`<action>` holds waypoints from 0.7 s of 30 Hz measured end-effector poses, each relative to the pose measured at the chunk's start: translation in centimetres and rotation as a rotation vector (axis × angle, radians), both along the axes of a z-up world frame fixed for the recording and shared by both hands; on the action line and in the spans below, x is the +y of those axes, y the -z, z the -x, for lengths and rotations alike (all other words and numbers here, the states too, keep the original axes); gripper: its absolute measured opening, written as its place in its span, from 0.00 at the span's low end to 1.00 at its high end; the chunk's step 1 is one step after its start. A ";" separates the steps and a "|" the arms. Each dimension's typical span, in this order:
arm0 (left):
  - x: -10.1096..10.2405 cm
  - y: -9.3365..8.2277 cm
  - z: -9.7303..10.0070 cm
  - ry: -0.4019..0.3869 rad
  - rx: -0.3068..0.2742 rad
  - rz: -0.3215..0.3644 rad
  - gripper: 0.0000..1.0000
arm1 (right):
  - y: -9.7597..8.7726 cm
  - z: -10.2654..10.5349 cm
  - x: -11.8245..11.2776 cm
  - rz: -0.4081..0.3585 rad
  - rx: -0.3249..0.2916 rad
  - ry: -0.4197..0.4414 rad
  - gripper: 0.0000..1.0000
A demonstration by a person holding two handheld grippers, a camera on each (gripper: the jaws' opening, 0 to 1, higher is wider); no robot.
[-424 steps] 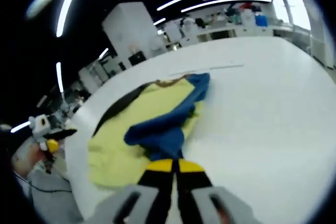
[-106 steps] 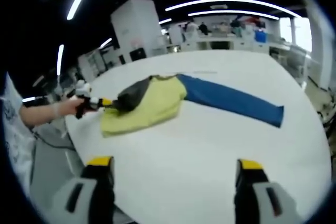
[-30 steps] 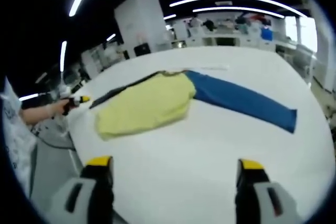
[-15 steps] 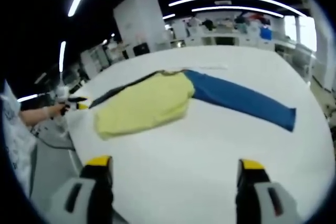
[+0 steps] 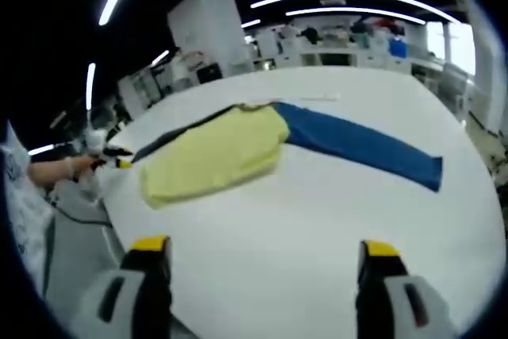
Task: Fold the garment on the visible template until the final outline fits inside the template.
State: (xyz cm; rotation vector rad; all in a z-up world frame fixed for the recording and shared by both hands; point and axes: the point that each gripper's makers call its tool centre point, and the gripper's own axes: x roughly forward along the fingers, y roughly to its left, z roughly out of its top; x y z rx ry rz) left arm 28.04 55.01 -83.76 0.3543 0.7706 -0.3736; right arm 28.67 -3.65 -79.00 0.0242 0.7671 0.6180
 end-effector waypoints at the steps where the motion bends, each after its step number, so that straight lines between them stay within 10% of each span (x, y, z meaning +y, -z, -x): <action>1: -0.1 0.3 0.4 -0.019 0.031 0.021 0.37 | 0.1 0.0 0.0 0.000 0.000 0.000 0.98; 12: -0.2 1.0 -0.9 -0.092 0.058 0.148 0.35 | 0.6 0.3 -0.1 0.021 0.010 -0.010 0.98; 21: 1.0 0.4 -2.0 -0.128 0.034 0.127 0.13 | 1.0 0.5 0.3 0.013 0.020 -0.011 0.98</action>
